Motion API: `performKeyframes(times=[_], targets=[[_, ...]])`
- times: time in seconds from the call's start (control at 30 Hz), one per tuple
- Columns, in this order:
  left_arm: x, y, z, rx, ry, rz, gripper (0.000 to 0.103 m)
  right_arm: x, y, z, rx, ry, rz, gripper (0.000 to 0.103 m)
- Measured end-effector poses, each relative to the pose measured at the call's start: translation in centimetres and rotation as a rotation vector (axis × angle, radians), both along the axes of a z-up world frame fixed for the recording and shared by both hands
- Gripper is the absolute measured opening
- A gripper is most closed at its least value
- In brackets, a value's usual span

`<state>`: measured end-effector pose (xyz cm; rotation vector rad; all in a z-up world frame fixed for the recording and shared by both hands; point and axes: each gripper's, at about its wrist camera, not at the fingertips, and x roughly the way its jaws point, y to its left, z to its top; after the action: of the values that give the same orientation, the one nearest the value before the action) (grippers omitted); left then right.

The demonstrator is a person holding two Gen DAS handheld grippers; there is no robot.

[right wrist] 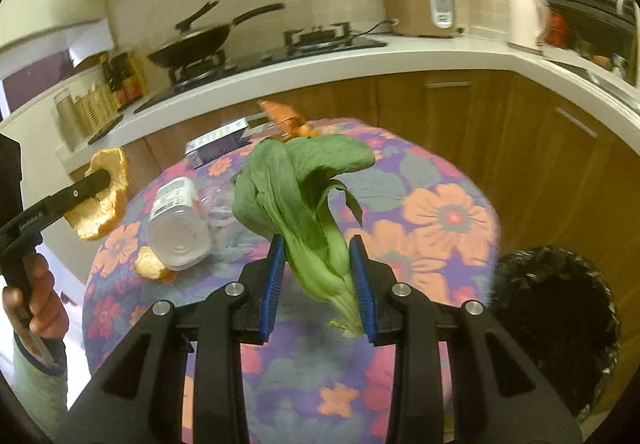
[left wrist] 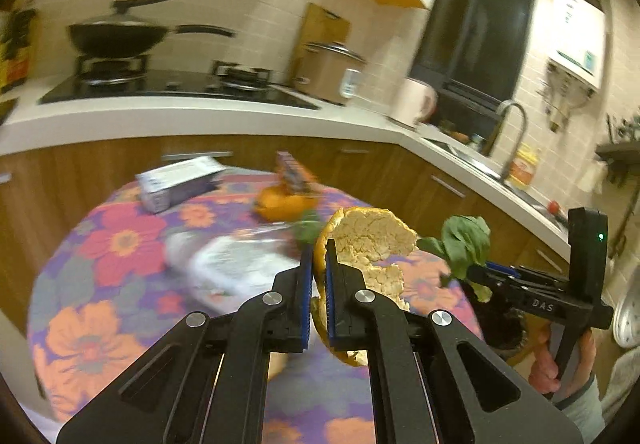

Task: Collect trash
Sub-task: 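Carry the bread crust and bok choy over the wastebasket and release both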

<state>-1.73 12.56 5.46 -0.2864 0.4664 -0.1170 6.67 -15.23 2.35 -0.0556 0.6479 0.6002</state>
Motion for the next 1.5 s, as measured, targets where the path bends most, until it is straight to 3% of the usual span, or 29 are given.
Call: performKeyframes(times=[0.17, 0.43, 0.73, 1.23, 1.37, 1.5], targets=[[3.3, -6.3, 0.3, 0.030, 0.010, -0.113, 0.004, -0.1, -5.1, -0.1, 0.045, 0.000, -0.086, 0.029], [10.0, -16.6, -1.2, 0.009, 0.095, -0.309, 0.004, 0.3, -14.2, -2.6, 0.083, 0.033, -0.269, 0.029], [14.6, -26.3, -3.5, 0.069, 0.154, -0.445, 0.004, 1.3, -20.0, -5.7, 0.077, 0.075, -0.412, 0.029], [18.8, -32.1, -7.8, 0.118, 0.267, -0.489, 0.004, 4.6, -25.0, -10.9, 0.088, 0.265, -0.600, 0.032], [19.1, -32.6, -8.2, 0.130, 0.284, -0.495, 0.004, 4.5, -25.5, -11.1, 0.103, 0.257, -0.607, 0.050], [19.4, -33.1, -9.1, 0.142, 0.316, -0.513, 0.008, 3.9, -25.9, -10.9, 0.106, 0.261, -0.612, 0.051]])
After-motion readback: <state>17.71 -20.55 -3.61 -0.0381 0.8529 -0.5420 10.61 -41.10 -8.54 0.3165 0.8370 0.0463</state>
